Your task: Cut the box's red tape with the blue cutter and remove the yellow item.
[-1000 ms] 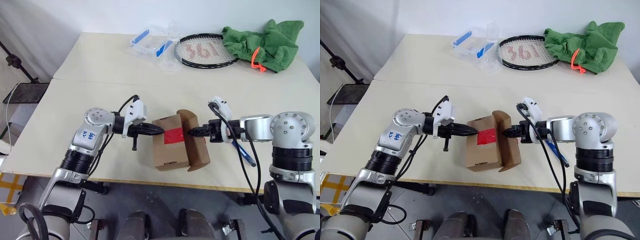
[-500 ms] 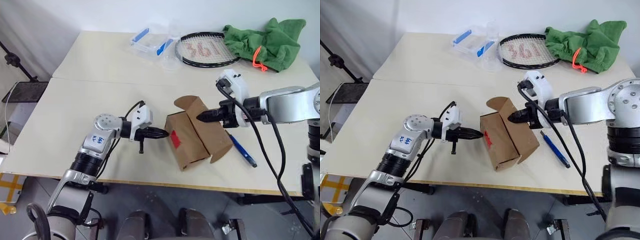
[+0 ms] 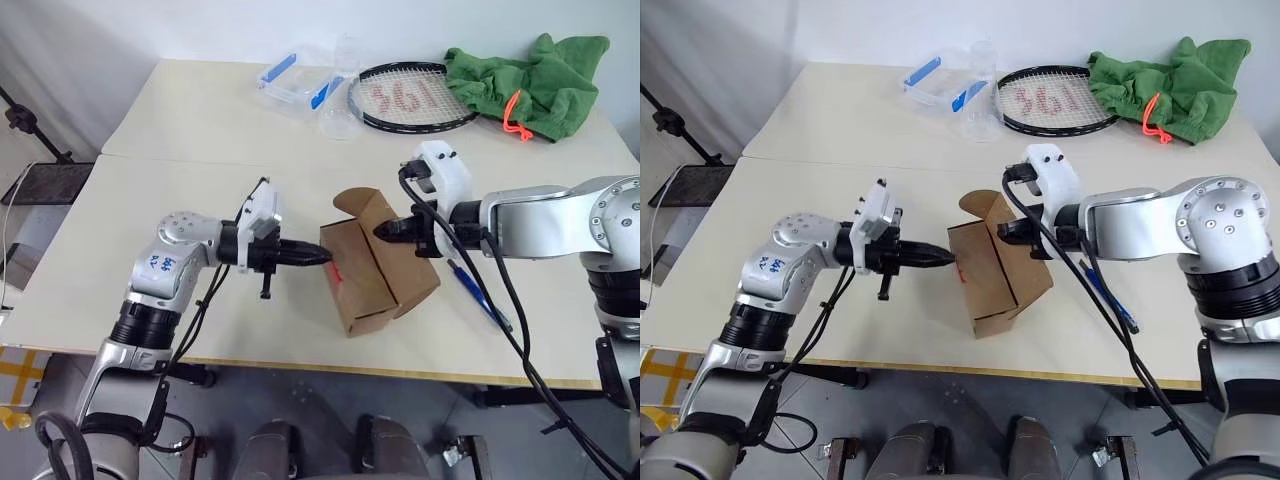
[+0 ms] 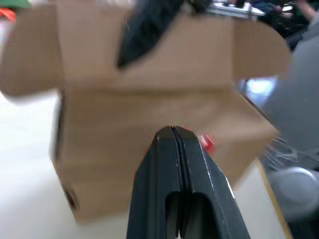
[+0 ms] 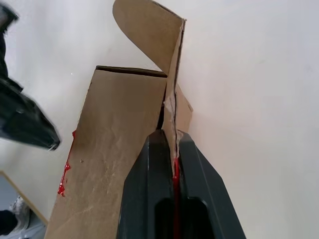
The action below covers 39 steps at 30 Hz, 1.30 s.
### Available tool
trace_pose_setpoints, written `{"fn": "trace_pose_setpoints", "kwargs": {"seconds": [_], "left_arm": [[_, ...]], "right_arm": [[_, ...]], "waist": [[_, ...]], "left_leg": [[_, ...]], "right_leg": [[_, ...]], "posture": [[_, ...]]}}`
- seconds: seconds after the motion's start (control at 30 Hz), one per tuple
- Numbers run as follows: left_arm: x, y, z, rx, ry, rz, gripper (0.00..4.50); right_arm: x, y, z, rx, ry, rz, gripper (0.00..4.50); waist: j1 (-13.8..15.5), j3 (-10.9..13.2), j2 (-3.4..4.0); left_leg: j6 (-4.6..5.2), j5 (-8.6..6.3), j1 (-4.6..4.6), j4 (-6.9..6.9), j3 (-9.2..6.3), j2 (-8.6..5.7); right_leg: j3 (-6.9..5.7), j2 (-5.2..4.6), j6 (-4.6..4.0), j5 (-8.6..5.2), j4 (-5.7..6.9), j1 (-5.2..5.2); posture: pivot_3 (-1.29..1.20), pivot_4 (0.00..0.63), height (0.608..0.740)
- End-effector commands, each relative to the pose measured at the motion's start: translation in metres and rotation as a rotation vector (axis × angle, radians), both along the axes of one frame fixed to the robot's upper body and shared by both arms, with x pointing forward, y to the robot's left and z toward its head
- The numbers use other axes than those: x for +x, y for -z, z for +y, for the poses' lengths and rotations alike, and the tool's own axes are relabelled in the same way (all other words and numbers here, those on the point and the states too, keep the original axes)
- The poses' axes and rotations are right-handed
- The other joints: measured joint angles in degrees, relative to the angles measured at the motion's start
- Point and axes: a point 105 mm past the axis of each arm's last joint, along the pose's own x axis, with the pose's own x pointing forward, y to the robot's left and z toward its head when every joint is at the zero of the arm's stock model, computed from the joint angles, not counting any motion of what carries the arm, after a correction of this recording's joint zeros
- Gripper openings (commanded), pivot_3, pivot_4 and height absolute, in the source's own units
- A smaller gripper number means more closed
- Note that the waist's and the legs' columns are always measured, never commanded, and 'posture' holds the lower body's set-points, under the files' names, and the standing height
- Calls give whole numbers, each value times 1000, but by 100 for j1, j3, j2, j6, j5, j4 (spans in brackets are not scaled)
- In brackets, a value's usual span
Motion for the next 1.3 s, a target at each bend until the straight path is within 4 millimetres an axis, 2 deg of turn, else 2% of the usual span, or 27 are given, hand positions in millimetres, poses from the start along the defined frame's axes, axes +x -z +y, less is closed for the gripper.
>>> {"fn": "trace_pose_setpoints", "kwargs": {"seconds": [0.03,0.13,0.23,0.3,0.53,0.63,0.7,0.93,1.17,1.3], "left_arm": [[10,-9,-15,13,-28,-113,0],[12,-7,-21,68,-3,-146,0],[10,7,-17,197,55,-191,0],[9,9,-15,235,81,-201,0],[5,18,7,376,149,-243,0],[-2,33,29,519,195,-221,0],[-3,39,36,569,199,-211,0],[-7,48,46,635,187,-194,0],[-7,54,51,654,161,-182,0],[-6,54,52,648,139,-178,0]], "right_arm": [[-4,17,10,-17,-13,36,46],[-5,18,15,-7,-18,31,46],[-6,16,17,0,-18,24,46],[-5,16,16,0,-12,24,46],[-7,17,17,4,-2,15,46],[-8,19,14,-7,0,13,46],[-9,19,11,-13,-1,12,46],[-7,15,3,-38,-2,10,46],[-7,38,-20,-104,50,100,46],[-6,42,-24,-109,60,118,46]], "waist": [[-6,0,0],[-52,0,-1],[-95,-1,0],[-102,-1,0],[-146,-1,0],[-157,-2,2],[-154,-12,10],[-131,-38,8],[-101,-81,-2],[-135,-104,10]], "left_leg": [[0,0,-1,0,0,0],[-1,0,2,-7,13,5],[-3,2,2,-10,15,7],[-4,2,2,-9,15,7],[-3,2,3,-11,13,7],[-3,2,4,-12,13,8],[-3,2,11,-17,14,8],[3,-2,49,-13,-5,6],[9,-9,88,-18,-32,6],[8,-10,133,-44,-46,7]], "right_leg": [[0,0,0,0,0,-1],[6,5,0,0,2,-8],[6,7,0,0,5,-12],[6,7,-1,0,5,-13],[6,5,-1,0,4,-12],[7,6,-1,0,4,-12],[6,5,-1,0,4,-10],[6,-2,-1,0,-15,48],[28,-40,-3,-1,-44,108],[13,-48,-5,-2,-82,160]], "posture": [[0,150,740],[0,150,740],[0,150,740],[0,150,740],[0,150,740],[0,150,740],[0,150,740],[0,150,740],[0,150,740],[0,150,740]]}}
